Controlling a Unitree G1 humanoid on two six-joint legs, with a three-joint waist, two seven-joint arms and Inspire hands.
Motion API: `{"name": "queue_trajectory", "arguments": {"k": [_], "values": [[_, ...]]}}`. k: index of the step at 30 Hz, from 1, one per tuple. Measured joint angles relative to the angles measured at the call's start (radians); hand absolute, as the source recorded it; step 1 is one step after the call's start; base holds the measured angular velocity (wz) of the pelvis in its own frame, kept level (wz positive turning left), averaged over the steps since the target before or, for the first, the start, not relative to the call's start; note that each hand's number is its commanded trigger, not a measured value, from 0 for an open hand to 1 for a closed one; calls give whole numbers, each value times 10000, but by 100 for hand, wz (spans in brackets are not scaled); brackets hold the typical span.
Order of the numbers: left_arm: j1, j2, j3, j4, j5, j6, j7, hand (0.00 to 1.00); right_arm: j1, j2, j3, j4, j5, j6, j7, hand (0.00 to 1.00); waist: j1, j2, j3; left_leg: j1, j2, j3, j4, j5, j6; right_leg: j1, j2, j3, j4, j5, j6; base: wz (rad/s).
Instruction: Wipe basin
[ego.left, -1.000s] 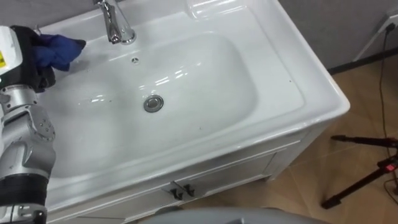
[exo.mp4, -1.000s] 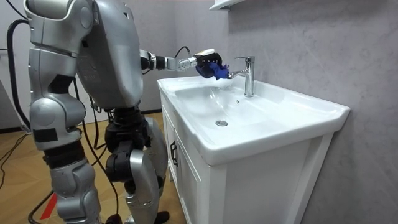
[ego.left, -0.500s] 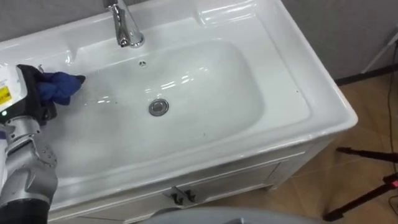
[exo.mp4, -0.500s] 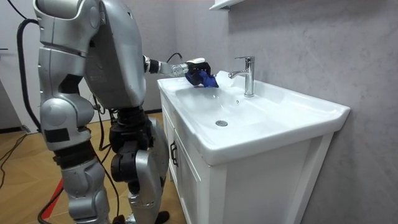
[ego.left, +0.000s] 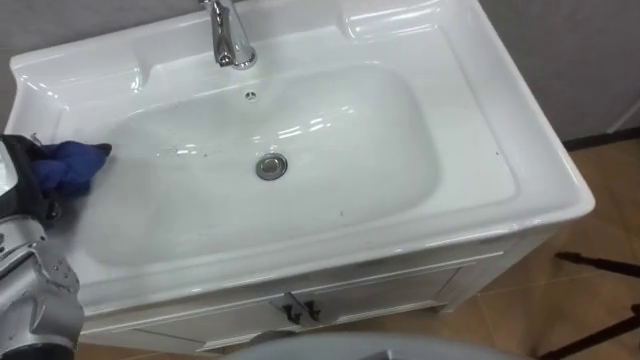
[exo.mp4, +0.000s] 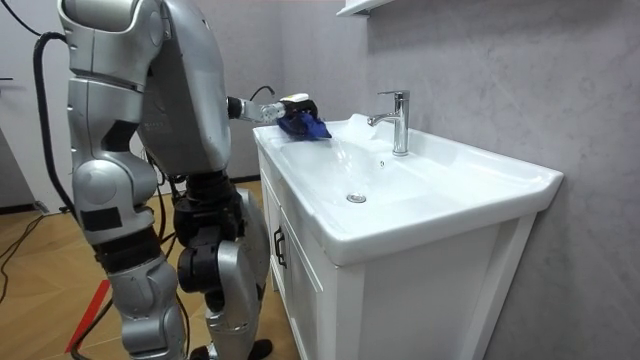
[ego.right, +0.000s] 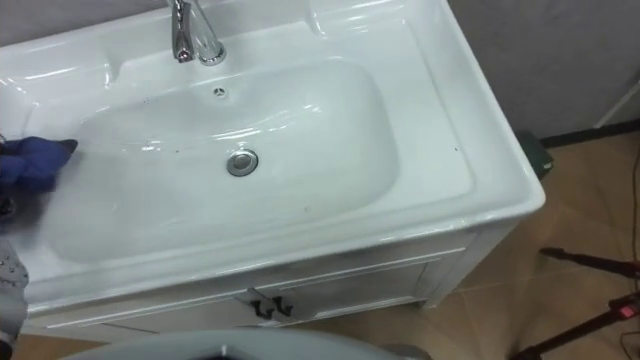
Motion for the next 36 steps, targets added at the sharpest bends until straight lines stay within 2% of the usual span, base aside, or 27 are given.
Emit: {"name": "queue_trajectory", "arguments": {"k": [5, 17, 19, 20, 21, 28, 31, 36], "values": [[221, -427, 1, -6, -172, 127, -12, 100, -113, 3, -2, 0, 67, 141, -3, 0, -4, -52, -36, 11, -45, -101, -21, 5, 1, 0, -27, -1, 9, -8, 15, 0], [267, -453, 130, -23, -412, 150, -258, 100, -51, -3, -4, 2, 70, 212, 111, 0, 14, -60, -49, 119, -100, -115, -154, 13, -10, 120, -36, -32, -106, -11, 34, 0], [287, -452, 130, -22, -413, 155, -295, 80, -44, -6, -3, 5, 67, 224, 120, 0, 9, -72, -47, 202, -127, -119, -216, 21, -18, 208, -43, -41, -162, -7, 47, 0], [320, -453, 131, -22, -412, 158, -307, 5, -45, -12, -4, 4, 61, 297, 187, 0, 7, -91, -58, 248, -142, -118, -246, 21, -18, 250, -52, -40, -172, -16, 62, 0], [320, -453, 131, -23, -411, 159, -308, 0, -49, -14, -6, -2, 58, 327, 223, 0, 9, -94, -60, 247, -142, -118, -246, 21, -18, 251, -51, -39, -173, -17, 64, 0], [357, -499, 317, 5, -494, 159, -239, 0, 210, -9, -26, -379, 30, 432, 494, 0, 5, -88, -67, 307, -144, -106, -342, 34, -40, 264, -36, -10, -207, -16, 63, -1], [447, -543, 375, 17, -720, 160, -27, 0, 237, -8, -27, -384, 30, 593, 495, 0, -15, -89, -67, 342, -144, -105, -383, 39, -50, 268, -31, 34, -220, -17, 63, -5], [544, -565, 392, 83, -1543, 153, 363, 0, 247, -9, -28, -395, 73, 645, 499, 0, -40, -97, -68, 444, -160, -117, -489, 50, -65, 322, -28, 80, -255, -16, 63, -2]]}}
